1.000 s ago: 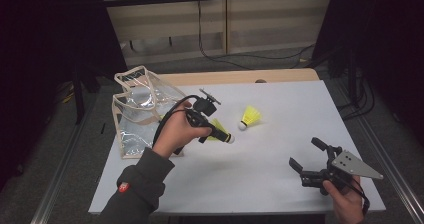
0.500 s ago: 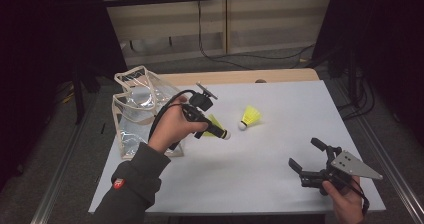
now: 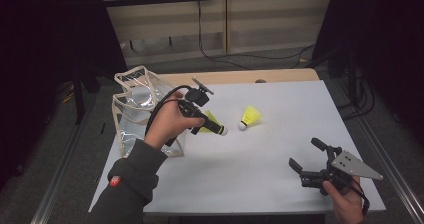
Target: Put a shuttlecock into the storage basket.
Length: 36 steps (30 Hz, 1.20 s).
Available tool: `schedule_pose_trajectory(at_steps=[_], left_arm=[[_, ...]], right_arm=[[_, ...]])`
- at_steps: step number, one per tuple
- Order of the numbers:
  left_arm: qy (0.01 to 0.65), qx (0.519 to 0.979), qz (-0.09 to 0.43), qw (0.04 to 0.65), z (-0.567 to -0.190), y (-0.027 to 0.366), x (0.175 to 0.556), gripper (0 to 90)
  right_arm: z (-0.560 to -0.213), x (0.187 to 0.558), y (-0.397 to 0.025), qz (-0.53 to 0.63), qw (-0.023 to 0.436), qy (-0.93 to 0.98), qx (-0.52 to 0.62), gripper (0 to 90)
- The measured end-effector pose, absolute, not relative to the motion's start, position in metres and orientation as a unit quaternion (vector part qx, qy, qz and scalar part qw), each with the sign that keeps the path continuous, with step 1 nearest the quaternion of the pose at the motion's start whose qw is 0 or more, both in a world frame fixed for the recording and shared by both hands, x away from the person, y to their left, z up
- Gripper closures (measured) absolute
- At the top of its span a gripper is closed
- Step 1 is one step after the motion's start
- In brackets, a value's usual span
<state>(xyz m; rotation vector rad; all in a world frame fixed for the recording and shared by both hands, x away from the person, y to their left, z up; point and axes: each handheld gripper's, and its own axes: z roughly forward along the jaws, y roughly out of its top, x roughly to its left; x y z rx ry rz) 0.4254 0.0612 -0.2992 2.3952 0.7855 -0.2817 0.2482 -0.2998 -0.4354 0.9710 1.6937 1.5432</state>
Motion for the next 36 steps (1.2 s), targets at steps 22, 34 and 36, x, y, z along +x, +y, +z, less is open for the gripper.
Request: schedule_pose_trajectory(at_steps=[22, 34, 36], left_arm=[[0.31, 0.901, -0.097, 0.288, -0.287, 0.072, 0.435, 81.9], [0.321, 0.899, -0.088, 0.284, -0.278, 0.078, 0.439, 81.9], [0.322, 0.9, -0.087, 0.282, -0.277, 0.079, 0.44, 81.9]], right_arm=[[-0.435, 0.248, -0.3, 0.587, 0.321, 0.645, 0.37, 0.9], [-0.435, 0.248, -0.3, 0.587, 0.321, 0.645, 0.369, 0.9], [-0.435, 0.248, -0.3, 0.587, 0.321, 0.645, 0.369, 0.9]])
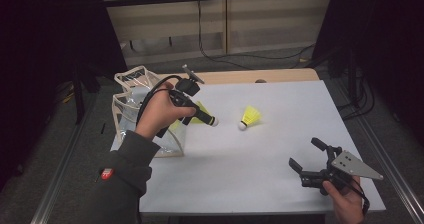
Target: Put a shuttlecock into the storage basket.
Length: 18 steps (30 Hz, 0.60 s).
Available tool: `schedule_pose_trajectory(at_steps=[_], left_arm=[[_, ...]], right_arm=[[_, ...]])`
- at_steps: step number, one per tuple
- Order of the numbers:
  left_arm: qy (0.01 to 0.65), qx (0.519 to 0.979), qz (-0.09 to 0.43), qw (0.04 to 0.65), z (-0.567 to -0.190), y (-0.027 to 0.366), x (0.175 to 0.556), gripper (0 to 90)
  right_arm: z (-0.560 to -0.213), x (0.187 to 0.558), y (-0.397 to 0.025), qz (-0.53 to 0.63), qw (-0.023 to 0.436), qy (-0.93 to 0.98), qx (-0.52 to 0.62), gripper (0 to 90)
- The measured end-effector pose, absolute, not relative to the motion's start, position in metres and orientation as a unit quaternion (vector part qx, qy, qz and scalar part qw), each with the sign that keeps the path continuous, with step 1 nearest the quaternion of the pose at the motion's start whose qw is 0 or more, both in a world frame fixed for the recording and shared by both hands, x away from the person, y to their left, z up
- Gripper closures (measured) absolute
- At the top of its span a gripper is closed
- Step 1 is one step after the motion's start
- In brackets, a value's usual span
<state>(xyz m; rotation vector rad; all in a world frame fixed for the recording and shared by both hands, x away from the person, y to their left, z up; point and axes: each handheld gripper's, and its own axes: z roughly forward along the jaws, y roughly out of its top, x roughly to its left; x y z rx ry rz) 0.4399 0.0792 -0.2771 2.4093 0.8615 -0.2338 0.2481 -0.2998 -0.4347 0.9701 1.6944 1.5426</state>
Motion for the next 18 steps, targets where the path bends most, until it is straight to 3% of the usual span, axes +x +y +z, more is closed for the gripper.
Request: schedule_pose_trajectory(at_steps=[18], left_arm=[[0.332, 0.897, -0.076, 0.28, -0.266, 0.088, 0.445, 81.9]], right_arm=[[-0.435, 0.248, -0.299, 0.587, 0.32, 0.645, 0.37, 0.9]])
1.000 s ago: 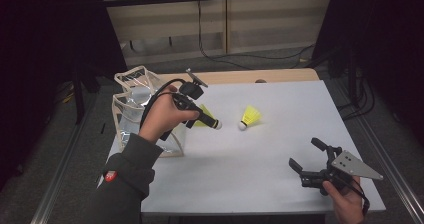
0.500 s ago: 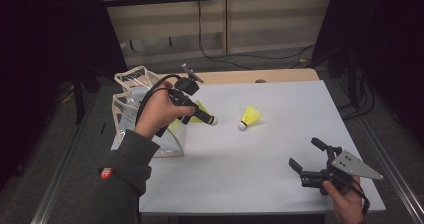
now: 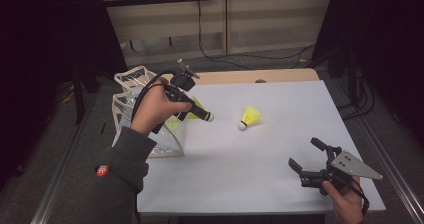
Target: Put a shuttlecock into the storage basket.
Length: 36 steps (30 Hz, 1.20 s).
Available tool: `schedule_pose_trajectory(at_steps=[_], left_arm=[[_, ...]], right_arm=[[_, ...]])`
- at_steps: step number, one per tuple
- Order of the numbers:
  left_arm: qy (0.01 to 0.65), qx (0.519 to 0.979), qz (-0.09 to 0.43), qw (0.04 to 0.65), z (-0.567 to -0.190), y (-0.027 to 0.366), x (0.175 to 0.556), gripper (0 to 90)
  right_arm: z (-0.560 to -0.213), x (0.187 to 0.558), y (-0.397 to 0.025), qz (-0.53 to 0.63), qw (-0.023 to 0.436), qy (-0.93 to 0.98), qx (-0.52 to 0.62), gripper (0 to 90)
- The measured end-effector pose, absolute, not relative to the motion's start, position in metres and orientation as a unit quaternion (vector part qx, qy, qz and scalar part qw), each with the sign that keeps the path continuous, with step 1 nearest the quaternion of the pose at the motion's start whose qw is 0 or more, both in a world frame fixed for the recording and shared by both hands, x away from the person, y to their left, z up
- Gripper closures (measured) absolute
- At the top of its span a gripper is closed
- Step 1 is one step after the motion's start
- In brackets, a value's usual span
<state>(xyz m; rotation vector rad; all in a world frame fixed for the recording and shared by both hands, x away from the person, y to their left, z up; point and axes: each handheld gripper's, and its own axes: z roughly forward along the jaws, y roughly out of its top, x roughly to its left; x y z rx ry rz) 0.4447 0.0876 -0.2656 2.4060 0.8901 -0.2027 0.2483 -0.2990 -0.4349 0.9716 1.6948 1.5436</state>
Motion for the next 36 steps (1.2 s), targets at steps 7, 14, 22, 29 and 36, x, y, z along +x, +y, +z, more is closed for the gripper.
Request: schedule_pose_trajectory(at_steps=[7, 14, 22, 29, 36], left_arm=[[0.342, 0.896, -0.068, 0.275, -0.263, 0.093, 0.449, 81.9], [0.351, 0.893, -0.063, 0.276, -0.262, 0.097, 0.451, 81.9], [0.352, 0.894, -0.059, 0.272, -0.258, 0.1, 0.454, 82.0], [0.355, 0.893, -0.058, 0.271, -0.255, 0.102, 0.456, 81.9], [0.359, 0.892, -0.052, 0.269, -0.251, 0.104, 0.457, 81.9]], right_arm=[[-0.435, 0.248, -0.299, 0.588, 0.32, 0.645, 0.369, 0.9], [-0.435, 0.248, -0.3, 0.587, 0.32, 0.645, 0.369, 0.9], [-0.435, 0.248, -0.3, 0.587, 0.32, 0.645, 0.369, 0.9], [-0.434, 0.248, -0.299, 0.588, 0.32, 0.645, 0.368, 0.9], [-0.434, 0.248, -0.299, 0.588, 0.321, 0.645, 0.369, 0.9]])
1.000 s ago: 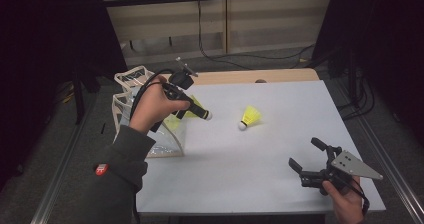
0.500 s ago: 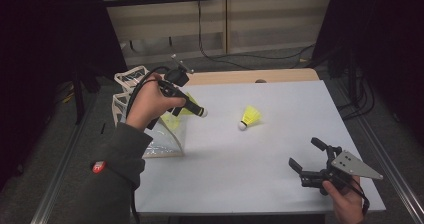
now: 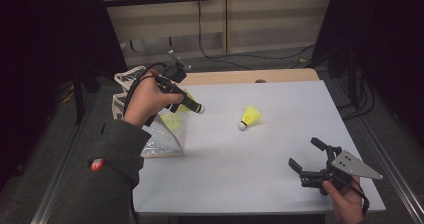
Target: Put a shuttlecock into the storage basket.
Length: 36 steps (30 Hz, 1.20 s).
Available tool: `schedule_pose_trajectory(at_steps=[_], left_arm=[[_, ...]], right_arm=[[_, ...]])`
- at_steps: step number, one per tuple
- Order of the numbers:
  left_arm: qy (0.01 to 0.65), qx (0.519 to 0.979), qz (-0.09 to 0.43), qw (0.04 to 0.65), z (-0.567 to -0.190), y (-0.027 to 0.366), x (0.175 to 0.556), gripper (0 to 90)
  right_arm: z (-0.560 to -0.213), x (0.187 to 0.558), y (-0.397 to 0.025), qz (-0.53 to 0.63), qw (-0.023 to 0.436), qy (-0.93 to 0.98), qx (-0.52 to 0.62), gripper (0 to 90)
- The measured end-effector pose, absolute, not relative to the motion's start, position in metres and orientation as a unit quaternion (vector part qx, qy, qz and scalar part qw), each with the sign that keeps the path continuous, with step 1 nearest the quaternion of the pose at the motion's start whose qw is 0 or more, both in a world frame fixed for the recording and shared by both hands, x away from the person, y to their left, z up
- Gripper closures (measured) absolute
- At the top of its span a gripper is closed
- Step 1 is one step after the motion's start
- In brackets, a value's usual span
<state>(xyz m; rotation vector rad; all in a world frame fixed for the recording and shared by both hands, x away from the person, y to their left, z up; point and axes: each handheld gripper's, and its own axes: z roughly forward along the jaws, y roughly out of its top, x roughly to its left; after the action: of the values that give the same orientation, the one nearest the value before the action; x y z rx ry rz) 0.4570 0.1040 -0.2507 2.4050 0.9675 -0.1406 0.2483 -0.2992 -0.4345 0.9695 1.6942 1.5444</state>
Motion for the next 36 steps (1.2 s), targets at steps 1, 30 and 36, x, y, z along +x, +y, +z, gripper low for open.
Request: schedule_pose_trajectory(at_steps=[1, 30, 36], left_arm=[[0.361, 0.891, -0.05, 0.271, -0.25, 0.104, 0.457, 81.9], [0.374, 0.885, -0.032, 0.275, -0.236, 0.118, 0.462, 81.9], [0.376, 0.884, -0.027, 0.275, -0.233, 0.123, 0.463, 81.9]], right_arm=[[-0.434, 0.248, -0.299, 0.588, 0.32, 0.645, 0.369, 0.9], [-0.434, 0.248, -0.299, 0.588, 0.32, 0.645, 0.368, 0.9], [-0.434, 0.248, -0.299, 0.589, 0.321, 0.646, 0.366, 0.9]])
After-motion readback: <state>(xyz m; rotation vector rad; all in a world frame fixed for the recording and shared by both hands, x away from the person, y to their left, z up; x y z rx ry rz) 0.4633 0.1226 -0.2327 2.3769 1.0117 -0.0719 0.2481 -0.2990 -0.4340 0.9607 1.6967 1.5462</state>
